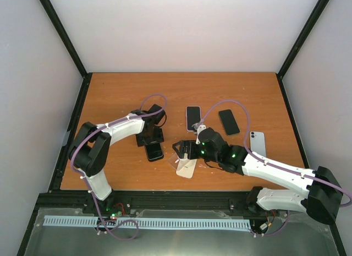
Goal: Put the phone into the phone case
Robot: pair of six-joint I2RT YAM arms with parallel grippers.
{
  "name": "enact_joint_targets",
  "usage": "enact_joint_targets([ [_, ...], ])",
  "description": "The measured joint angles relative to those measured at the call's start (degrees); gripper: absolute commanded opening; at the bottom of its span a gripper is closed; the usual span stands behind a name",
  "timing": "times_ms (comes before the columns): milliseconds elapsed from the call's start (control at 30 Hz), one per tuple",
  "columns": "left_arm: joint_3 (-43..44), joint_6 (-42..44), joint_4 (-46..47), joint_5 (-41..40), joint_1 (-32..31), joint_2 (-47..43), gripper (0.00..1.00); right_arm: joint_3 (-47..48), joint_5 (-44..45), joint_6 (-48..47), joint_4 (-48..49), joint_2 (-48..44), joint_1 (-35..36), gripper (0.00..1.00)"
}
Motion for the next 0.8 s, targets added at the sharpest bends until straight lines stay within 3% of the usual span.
enact_joint_targets([
  [367,0.0,-0.1,-2.7,0.6,0.0,-0.3,0.99,0.0,0.0,0.0,0.0,0.7,0.0,1.0],
  [567,0.0,-0.3,-3.3,1.1,0.3,-2.4,0.91,0.0,0.0,0.0,0.0,0.7,0.0,1.0],
  [800,-5.6,1.1,1.6,7.2,7.3,-8.7,0.81,1.3,-0.5,-0.5,0.4,4.3,-0.2,0.97],
])
